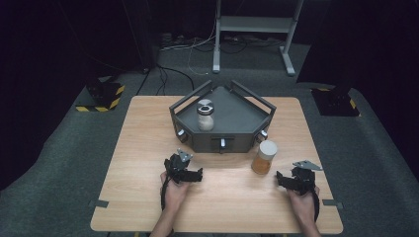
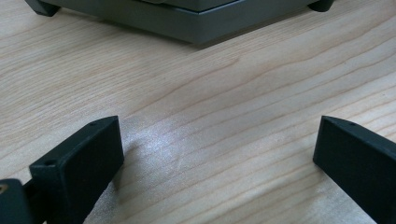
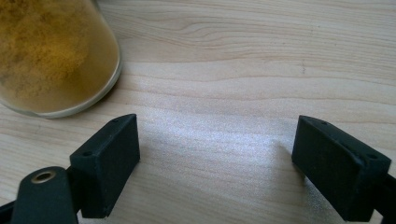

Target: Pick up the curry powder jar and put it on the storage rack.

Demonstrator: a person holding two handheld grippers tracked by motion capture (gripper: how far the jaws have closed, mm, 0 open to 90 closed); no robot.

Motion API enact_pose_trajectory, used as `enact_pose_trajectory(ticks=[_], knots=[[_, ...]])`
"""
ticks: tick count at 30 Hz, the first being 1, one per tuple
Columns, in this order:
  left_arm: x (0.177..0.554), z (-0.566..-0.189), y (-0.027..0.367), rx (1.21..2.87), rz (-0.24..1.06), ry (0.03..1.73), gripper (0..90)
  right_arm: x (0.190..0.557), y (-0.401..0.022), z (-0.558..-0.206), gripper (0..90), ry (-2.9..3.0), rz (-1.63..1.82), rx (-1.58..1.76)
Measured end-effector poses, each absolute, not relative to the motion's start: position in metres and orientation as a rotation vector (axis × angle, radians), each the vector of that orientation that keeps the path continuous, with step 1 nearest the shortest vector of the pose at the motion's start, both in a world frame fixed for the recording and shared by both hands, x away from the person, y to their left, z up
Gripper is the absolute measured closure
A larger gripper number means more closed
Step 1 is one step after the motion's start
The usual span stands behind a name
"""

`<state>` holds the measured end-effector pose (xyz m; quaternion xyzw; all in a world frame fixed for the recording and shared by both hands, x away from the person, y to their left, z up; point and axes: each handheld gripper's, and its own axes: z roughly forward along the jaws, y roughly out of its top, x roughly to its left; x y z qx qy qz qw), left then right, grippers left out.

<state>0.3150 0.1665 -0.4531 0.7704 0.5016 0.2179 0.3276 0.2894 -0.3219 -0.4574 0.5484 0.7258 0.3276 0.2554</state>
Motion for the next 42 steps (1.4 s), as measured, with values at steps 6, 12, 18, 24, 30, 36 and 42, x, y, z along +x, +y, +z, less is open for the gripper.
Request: enact_pose_trajectory(ticks=[6,12,18,24,30,36,42], knots=[[0.315,-0.453,0.166,2.017,0.57,1.314,1.7,0.29,-0.323,-0.457,14.0,1.974,0.893,1.487],[0.315,-0.453,0.167,2.016,0.571,1.312,2.1,0.291,-0.323,-0.457,11.1,1.984,0.895,1.49],[0.315,-0.453,0.167,2.017,0.57,1.312,2.1,0.293,-0.326,-0.455,8.9,2.012,0.905,1.486],[0.314,-0.453,0.166,2.014,0.573,1.313,2.2,0.284,-0.329,-0.453,9.1,2.035,0.947,1.451],[0.314,-0.453,0.166,2.014,0.572,1.313,2.2,0.277,-0.327,-0.455,9.3,2.061,0.989,1.416],[0.314,-0.453,0.166,2.014,0.573,1.313,2.3,0.277,-0.322,-0.453,9.6,2.084,1.028,1.386],[0.314,-0.453,0.166,2.015,0.574,1.313,2.3,0.281,-0.315,-0.449,10.1,2.096,1.08,1.354]])
